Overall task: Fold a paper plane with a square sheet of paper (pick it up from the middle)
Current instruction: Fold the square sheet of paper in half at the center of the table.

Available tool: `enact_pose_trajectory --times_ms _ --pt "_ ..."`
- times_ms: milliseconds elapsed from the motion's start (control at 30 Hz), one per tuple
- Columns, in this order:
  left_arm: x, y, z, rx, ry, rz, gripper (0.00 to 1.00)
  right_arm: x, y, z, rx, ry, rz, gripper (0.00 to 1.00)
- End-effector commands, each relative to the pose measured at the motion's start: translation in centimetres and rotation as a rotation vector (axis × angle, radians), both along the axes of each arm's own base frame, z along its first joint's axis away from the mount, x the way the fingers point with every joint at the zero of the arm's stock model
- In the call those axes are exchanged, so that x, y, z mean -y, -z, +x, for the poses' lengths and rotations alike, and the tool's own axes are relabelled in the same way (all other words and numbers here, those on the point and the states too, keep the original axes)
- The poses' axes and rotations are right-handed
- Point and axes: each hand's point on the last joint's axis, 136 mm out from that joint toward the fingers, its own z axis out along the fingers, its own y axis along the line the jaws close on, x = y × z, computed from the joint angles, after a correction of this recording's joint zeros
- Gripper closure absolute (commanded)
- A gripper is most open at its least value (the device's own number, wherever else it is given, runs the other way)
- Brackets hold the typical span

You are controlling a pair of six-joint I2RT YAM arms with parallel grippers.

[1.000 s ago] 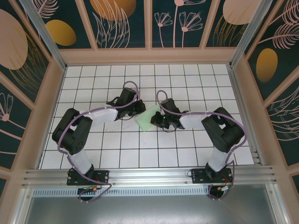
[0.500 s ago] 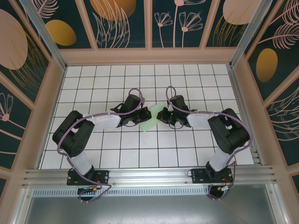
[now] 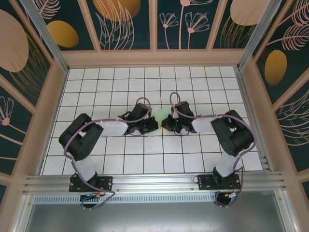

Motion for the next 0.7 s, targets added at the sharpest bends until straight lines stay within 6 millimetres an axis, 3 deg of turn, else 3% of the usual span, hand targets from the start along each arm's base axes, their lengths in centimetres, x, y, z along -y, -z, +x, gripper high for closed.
enact_pose_trajectory --times_ms 0,400,667 --pt "0.6 0.5 -0.2 -0.019 0.01 -0.009 1.0 -0.6 0.5 -0.5 -0.005 -0.033 0.011 1.0" --pt "0.1 2.2 -0.7 -0.047 0.01 0.021 1.0 -0.4 1.2 -0.5 -0.026 -0.028 -0.026 1.0" --pt "-2.4 5.1 -2.5 -0.127 -0.015 0.137 1.0 0.9 2.5 0.3 -0.023 -0.013 -0.119 1.0"
